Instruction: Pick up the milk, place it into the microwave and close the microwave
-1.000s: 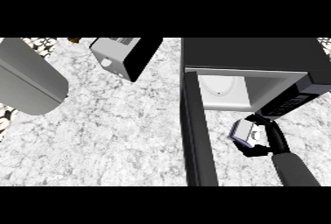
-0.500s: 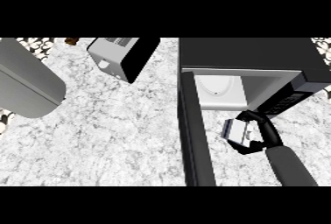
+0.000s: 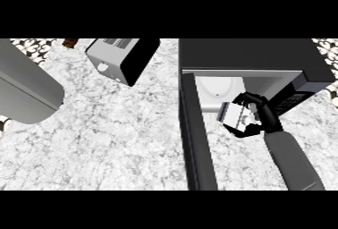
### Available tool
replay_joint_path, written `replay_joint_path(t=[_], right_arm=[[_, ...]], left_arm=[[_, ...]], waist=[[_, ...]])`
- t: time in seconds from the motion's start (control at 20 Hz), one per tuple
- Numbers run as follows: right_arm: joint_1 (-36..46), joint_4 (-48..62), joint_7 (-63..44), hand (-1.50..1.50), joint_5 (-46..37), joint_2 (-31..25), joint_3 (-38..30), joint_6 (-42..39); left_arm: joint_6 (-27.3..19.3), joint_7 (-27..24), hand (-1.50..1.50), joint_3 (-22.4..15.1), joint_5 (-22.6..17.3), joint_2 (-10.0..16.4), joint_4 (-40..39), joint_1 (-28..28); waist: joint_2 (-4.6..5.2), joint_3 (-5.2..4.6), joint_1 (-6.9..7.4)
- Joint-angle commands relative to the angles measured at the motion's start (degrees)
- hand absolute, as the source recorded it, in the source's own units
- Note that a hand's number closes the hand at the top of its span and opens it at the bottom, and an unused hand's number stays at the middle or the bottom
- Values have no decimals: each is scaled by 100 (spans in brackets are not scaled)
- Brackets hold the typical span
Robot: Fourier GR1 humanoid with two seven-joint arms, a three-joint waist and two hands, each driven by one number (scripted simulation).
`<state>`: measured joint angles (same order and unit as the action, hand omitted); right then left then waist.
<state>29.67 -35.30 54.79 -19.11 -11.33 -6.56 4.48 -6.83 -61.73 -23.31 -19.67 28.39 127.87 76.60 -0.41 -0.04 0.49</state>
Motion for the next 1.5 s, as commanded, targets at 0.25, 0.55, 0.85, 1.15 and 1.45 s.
replay_joint_path(t=[0.25,0.55,0.85,1.15,1.45], right_arm=[[842,-407,-1621,150,-45,100,141,-78],[1076,-223,-1954,150,-305,-40,159,530],[1405,314,-2341,150,-516,-69,25,1447],[2240,1213,-2593,-150,-249,103,-615,2374],[2400,1820,-2179,-150,-595,-223,-524,2811]], left_arm=[[111,-86,-150,216,-143,-152,-166,-319],[354,83,-150,609,-444,-2,-369,-486],[343,304,-150,539,-386,-23,-376,-775],[399,443,-150,740,-520,4,-688,-1242],[359,678,-150,948,-551,151,-621,-1371]], waist=[[39,2,80],[81,1,189],[164,12,400],[262,21,525],[329,30,598]])
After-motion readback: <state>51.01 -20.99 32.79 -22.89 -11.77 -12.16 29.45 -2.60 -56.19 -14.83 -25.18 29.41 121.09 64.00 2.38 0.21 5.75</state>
